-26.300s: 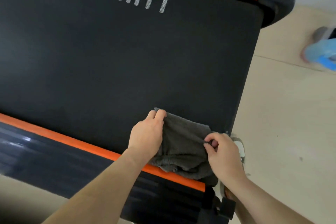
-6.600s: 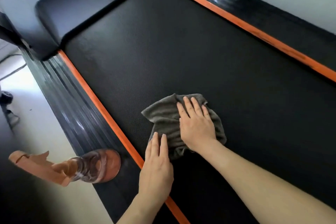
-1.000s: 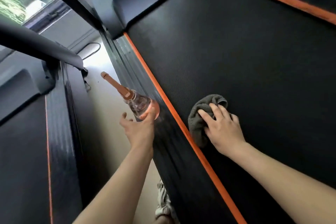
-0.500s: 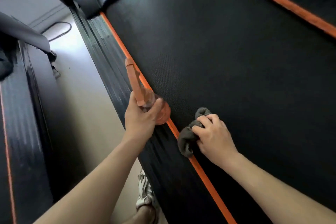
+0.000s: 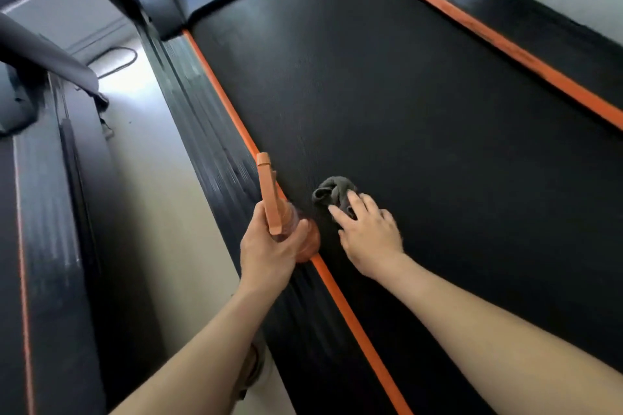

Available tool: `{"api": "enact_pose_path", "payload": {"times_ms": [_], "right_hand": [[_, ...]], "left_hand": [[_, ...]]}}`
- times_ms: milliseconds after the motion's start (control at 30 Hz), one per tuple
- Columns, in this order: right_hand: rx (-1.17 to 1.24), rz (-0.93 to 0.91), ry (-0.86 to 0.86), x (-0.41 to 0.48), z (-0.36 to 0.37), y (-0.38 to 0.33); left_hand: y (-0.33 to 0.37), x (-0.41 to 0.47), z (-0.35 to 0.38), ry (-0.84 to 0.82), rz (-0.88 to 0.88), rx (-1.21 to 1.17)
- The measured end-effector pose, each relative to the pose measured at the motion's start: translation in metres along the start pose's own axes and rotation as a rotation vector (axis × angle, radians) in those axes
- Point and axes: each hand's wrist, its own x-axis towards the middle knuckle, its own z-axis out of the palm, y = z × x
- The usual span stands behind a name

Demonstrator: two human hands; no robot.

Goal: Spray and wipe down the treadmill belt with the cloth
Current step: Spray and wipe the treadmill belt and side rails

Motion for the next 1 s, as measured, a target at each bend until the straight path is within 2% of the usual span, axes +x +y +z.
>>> {"api": "enact_pose_path", "payload": {"times_ms": [67, 133, 200, 267, 400, 501, 567, 634, 701, 801, 868, 934, 1001], "right_hand": [[0.061, -0.056, 0.081, -0.017, 0.008, -0.002], [0.116, -0.118, 0.094, -0.041, 0.01, -0.004], [0.146, -0.18, -0.024, -0.075, 0.01, -0.006], [0.228, -0.133, -0.136, -0.102, 0.009, 0.0], [0.387, 0.011, 0.131, -0.079, 0.005, -0.003], [0.177, -0.077, 0.007, -0.031, 0.006, -0.035], [0.046, -0.087, 0.006, -0.017, 0.012, -0.047], [0.042, 0.066, 0.076, -0.034, 0.015, -0.031], [0.051, 0.329, 0.078, -0.078, 0.016, 0.001], [0.229, 0.821, -0.07, -0.164, 0.011, 0.047], [0.4, 1.011, -0.185, -0.199, -0.002, 0.057], [0.518, 0.987, -0.092, -0.207, -0.014, 0.062], [0.473, 0.766, -0.039, -0.19, -0.017, 0.061]], "left_hand": [[-0.004, -0.008, -0.008, 0.03, -0.024, 0.031], [-0.005, -0.012, -0.012, 0.097, -0.086, 0.065], [-0.001, -0.016, -0.012, 0.167, -0.185, 0.071], [0.003, -0.018, -0.01, 0.176, -0.205, 0.02], [0.001, -0.014, -0.018, 0.053, -0.132, 0.007], [-0.005, -0.01, -0.022, 0.006, -0.1, -0.006], [-0.007, -0.006, -0.028, -0.055, -0.089, 0.01], [-0.007, -0.006, -0.034, -0.124, -0.087, 0.025], [-0.003, -0.014, -0.04, -0.157, -0.113, 0.037], [0.004, -0.034, -0.035, -0.172, -0.137, 0.017], [0.007, -0.052, -0.031, -0.219, -0.147, 0.005], [0.01, -0.072, -0.024, -0.294, -0.128, 0.012], [0.013, -0.086, -0.019, -0.34, -0.081, 0.022]]}}
